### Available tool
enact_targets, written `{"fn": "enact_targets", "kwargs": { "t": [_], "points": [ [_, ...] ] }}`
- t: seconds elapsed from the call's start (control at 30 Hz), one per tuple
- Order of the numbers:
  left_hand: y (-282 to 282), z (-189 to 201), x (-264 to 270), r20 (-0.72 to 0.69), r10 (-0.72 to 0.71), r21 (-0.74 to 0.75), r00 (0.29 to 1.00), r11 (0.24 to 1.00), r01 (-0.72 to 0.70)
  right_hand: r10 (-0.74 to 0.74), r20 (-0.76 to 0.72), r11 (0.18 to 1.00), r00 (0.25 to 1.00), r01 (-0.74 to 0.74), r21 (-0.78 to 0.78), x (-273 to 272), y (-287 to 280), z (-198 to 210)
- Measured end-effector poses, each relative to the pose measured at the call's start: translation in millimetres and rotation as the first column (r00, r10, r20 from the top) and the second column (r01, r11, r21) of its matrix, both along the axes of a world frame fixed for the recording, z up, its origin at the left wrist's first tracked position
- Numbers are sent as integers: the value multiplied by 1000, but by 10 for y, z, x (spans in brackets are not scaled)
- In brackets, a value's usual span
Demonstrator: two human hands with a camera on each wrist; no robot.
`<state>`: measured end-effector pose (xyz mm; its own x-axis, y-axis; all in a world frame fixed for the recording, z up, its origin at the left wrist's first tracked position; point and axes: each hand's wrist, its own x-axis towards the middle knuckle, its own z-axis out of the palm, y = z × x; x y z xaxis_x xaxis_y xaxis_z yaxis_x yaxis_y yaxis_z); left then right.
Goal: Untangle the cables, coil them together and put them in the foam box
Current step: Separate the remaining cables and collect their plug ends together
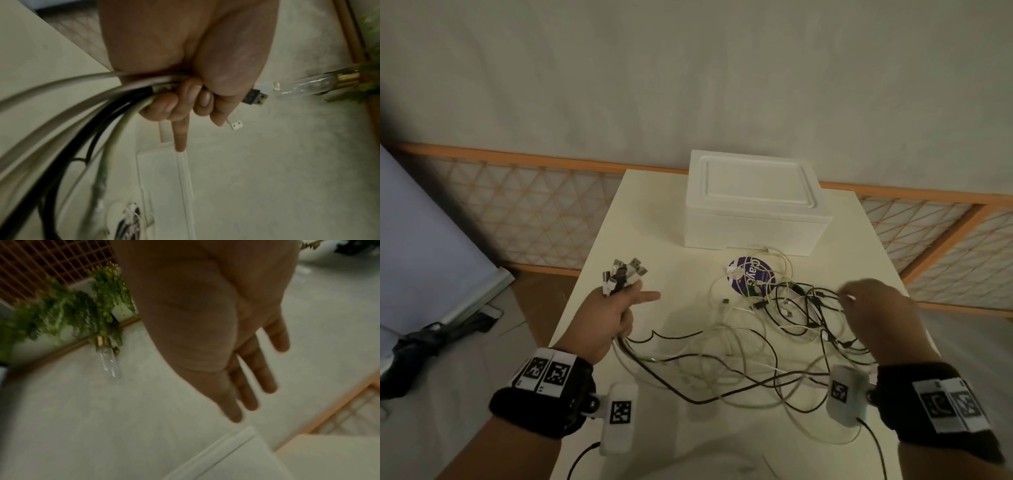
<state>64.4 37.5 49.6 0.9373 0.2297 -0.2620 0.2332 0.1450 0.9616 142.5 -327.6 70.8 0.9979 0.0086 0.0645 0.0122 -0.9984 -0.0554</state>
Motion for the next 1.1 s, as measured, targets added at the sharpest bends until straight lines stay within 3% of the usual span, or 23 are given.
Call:
{"fn": "enact_targets", "kwargs": {
  "t": [0.03,0.1,0.17,0.23,0.3,0.37,0.5,0.57,0.63,0.67,0.73,0.8,0.93,1.1],
  "points": [
    [-58,56,2,51,18,-37,999,999,-16,115,19,979,993,-116,170,-49,206,67],
    [-231,183,-7,140,1,-110,990,994,14,393,25,821,919,-363,441,-284,778,320],
    [-424,300,-18,222,-79,-104,972,989,104,651,-85,658,754,-505,558,-505,1326,428],
    [-540,405,-31,310,-132,-142,941,973,184,773,-198,602,603,-599,527,-594,1663,266],
    [-478,463,-42,347,-129,-252,929,941,225,750,-302,661,589,-650,375,-589,1754,62],
    [-287,487,-62,358,-83,-366,930,904,221,698,-302,715,649,-655,244,-550,1626,-105],
    [307,355,-166,253,171,-549,952,836,-4,561,-353,824,749,-545,152,-477,933,-281],
    [688,107,-233,187,245,-654,951,753,-66,422,-376,906,825,-399,144,-442,410,-345],
    [881,-91,-279,202,159,-805,966,589,72,306,-381,951,873,-264,159,-455,-76,-362],
    [879,-157,-295,151,153,-825,977,563,39,268,-389,961,881,-213,179,-475,-272,-340],
    [746,-310,-318,-68,269,-689,961,683,-241,203,-430,971,880,-125,203,-517,-544,-247],
    [434,-380,-315,-205,322,-566,924,732,-380,150,-453,981,879,-74,180,-524,-711,-124],
    [88,-774,-288,-360,256,-510,897,751,-419,9,-557,997,831,34,66,-426,-905,-145],
    [-56,-976,-278,-434,199,-422,879,817,-393,3,-697,998,717,-41,-37,-302,-819,-487]
  ]
}}
